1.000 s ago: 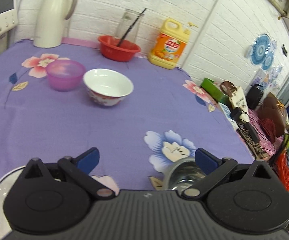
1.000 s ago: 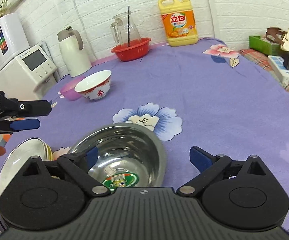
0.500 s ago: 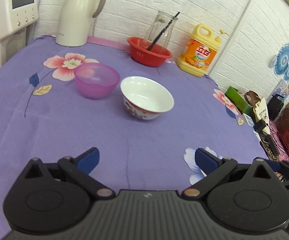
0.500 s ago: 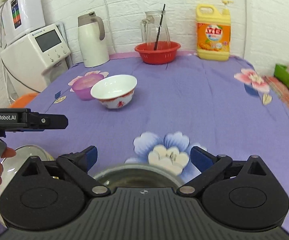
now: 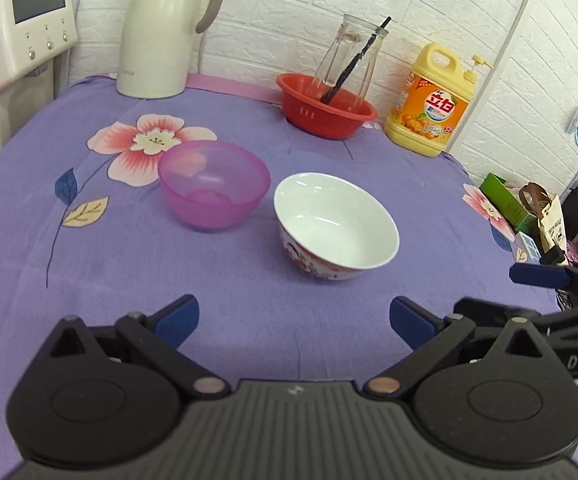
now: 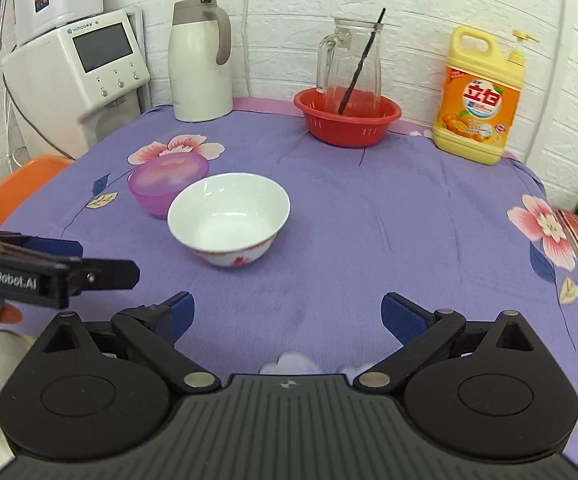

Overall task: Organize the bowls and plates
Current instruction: 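Move the right gripper to the white red-print bowl and grasp its rim, then lift the white bowl and carry it over the steel bowl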

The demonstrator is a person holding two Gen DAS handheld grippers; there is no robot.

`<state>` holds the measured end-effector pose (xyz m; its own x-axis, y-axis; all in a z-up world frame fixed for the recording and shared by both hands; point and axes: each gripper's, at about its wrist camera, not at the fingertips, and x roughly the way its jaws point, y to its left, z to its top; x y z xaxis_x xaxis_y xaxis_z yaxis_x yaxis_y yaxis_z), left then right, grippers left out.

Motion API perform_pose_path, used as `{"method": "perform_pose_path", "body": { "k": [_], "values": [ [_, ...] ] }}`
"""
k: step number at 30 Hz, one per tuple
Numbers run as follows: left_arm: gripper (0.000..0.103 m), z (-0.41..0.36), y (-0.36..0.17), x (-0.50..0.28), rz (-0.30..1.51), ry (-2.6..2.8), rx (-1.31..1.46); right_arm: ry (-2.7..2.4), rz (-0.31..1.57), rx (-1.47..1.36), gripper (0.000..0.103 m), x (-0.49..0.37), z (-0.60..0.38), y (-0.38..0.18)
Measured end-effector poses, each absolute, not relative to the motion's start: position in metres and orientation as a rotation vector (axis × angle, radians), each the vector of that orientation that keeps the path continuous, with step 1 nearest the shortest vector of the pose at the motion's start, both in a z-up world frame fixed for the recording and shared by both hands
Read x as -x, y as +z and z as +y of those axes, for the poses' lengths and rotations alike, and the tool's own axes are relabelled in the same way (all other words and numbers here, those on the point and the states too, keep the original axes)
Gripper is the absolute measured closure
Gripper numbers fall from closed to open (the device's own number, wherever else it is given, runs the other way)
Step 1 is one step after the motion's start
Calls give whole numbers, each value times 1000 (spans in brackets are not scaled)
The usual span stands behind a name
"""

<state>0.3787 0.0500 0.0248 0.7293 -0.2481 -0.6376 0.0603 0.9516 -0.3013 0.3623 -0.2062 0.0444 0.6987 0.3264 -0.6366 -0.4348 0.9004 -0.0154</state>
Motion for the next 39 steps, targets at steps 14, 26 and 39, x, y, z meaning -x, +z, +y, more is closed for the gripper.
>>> {"method": "perform_pose_path", "body": {
  "k": [14, 26, 39],
  "values": [
    [2, 65, 17, -455, 789, -188, 557, 436, 784, 59, 0, -458, -196, 26],
    [3, 58, -7, -483, 840, -110, 628, 461, 797, 180, 0, -481, -163, 8],
    [37, 38, -9, -493, 842, -224, 515, 589, 808, 132, 17, -480, -147, -6]
  ]
}}
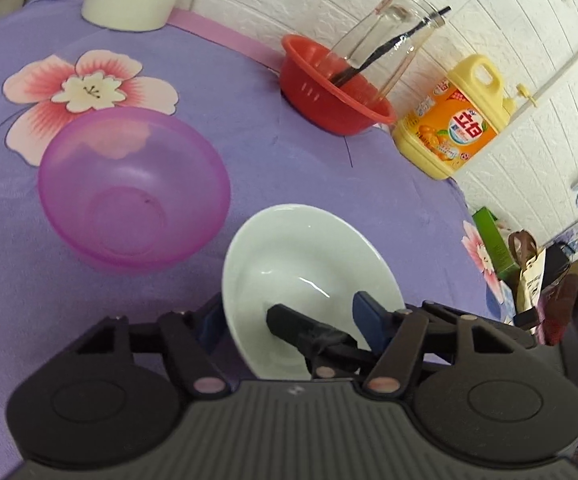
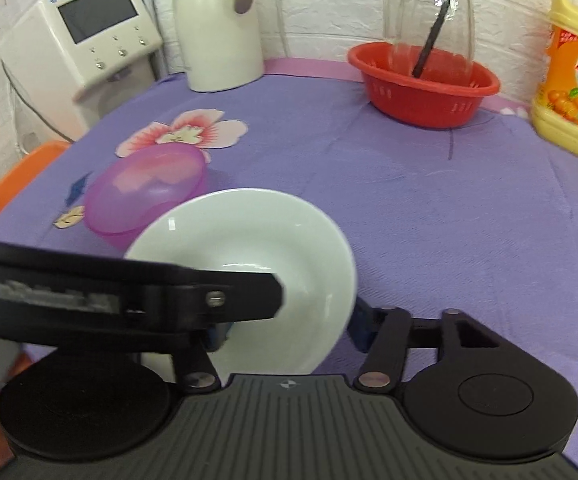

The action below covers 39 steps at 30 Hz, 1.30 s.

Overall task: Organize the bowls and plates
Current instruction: 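Lift the white bowl and carry it over the steel bowl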

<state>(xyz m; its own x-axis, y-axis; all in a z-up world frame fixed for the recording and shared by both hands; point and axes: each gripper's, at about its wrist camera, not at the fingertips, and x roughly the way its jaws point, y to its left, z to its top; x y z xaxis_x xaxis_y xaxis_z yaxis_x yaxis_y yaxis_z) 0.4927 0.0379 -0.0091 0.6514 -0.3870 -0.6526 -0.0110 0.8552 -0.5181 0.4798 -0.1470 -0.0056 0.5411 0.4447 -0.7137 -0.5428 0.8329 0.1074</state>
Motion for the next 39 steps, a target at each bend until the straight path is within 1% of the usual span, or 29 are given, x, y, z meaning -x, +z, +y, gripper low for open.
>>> {"method": "perform_pose_path", "body": {
  "k": [6, 12, 17, 22, 30, 39],
  "values": [
    [38, 33, 0, -475, 852, -220, 461, 590, 802, 151, 17, -460, -143, -1],
    [38, 24, 19, -440, 830, -248, 447, 586, 786, 150, 12, -431, -152, 15],
    [38, 3, 35, -392, 795, -293, 422, 558, 746, 167, 7, -385, -167, 33],
    [38, -27, 38, -347, 789, -357, 406, 498, 711, 192, 5, -332, -192, 42],
    [38, -76, 32, -287, 815, -468, 350, 413, 715, 157, 4, -265, -244, 35],
    [38, -89, 17, -257, 844, -470, 286, 422, 728, 88, 3, -233, -260, 15]
  ]
}}
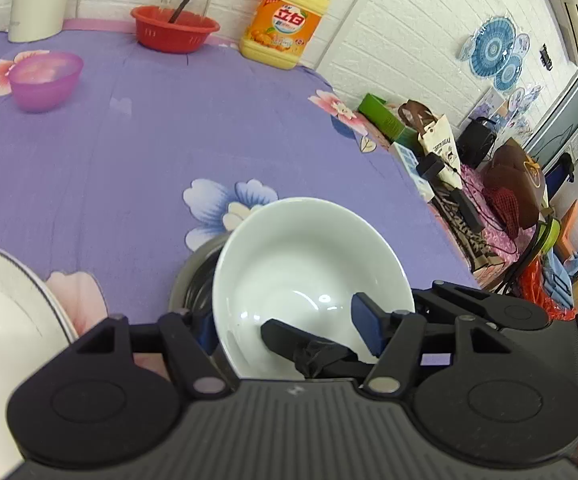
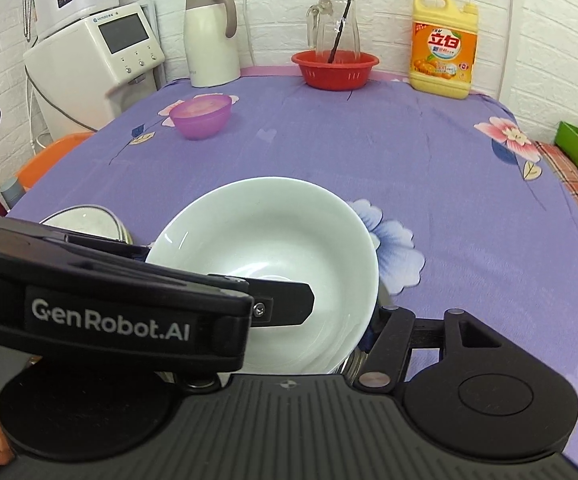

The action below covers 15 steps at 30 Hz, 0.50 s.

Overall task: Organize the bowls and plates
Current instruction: 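Lift the white bowl and carry it over the steel bowl, then lower the white bowl into the steel bowl and open the right gripper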

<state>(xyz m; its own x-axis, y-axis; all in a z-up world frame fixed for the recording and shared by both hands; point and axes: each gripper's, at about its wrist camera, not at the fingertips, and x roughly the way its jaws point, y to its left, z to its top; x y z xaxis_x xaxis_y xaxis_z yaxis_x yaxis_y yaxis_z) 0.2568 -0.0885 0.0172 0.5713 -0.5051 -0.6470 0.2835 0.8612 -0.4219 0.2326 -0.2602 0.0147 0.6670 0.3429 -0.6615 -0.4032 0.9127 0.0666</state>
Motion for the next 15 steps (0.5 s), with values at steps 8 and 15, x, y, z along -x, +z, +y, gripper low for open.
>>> {"method": "perform_pose_path", "body": {
  "k": [8, 15],
  "values": [
    [38, -93, 5, -260, 853, -462, 259, 437, 752, 59, 4, -226, -264, 1],
    [11, -85, 20, -254, 770, -456, 241, 410, 727, 30, 3, -224, -275, 3]
  ]
}}
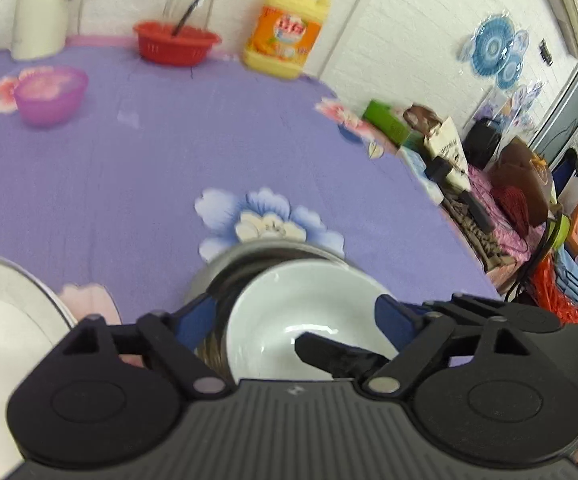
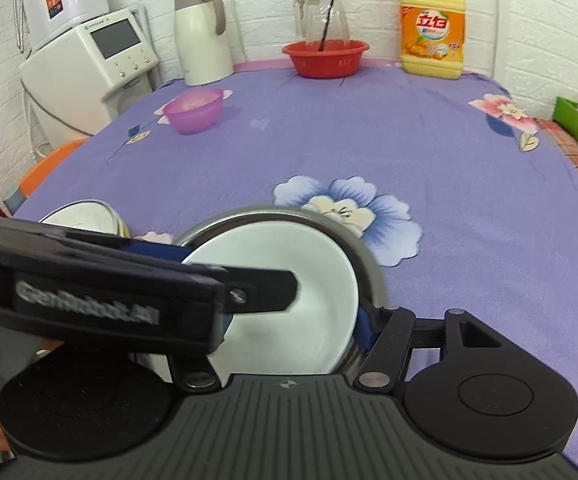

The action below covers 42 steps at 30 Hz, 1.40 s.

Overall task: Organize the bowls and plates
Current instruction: 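Lower the white bowl into the steel bowl and open the right gripper, then move the right gripper to the pink plastic bowl and grasp its rim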

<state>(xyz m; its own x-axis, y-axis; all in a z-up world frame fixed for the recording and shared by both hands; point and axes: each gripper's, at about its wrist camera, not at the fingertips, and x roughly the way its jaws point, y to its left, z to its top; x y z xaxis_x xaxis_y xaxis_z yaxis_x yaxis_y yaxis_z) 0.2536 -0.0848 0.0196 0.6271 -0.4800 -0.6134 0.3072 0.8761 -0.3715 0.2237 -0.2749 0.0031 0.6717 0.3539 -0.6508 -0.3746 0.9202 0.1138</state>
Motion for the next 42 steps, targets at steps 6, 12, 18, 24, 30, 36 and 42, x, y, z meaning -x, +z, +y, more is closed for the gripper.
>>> {"method": "perform_pose_path", "body": {
  "k": [6, 12, 18, 24, 30, 36, 42],
  "values": [
    [4, -70, 45, -249, 676, -439, 239, 392, 674, -18, 0, -222, -287, 15],
    [4, -50, 50, -254, 662, -387, 254, 387, 662, -47, 0, -227, -291, 18],
    [4, -29, 46, -259, 667, -350, 270, 413, 683, -71, 0, -235, -281, 15],
    [4, -4, 43, -269, 667, -326, 294, 440, 692, -40, 0, -247, -257, 19],
    [4, 27, 40, -282, 678, -290, 322, 471, 712, -22, 0, -267, -231, 21],
    [3, 72, 34, -303, 680, -229, 360, 510, 745, -38, 0, -296, -200, 21],
    [3, 119, 34, -344, 686, -125, 368, 550, 777, 7, 0, -339, -160, 21]
  ]
}}
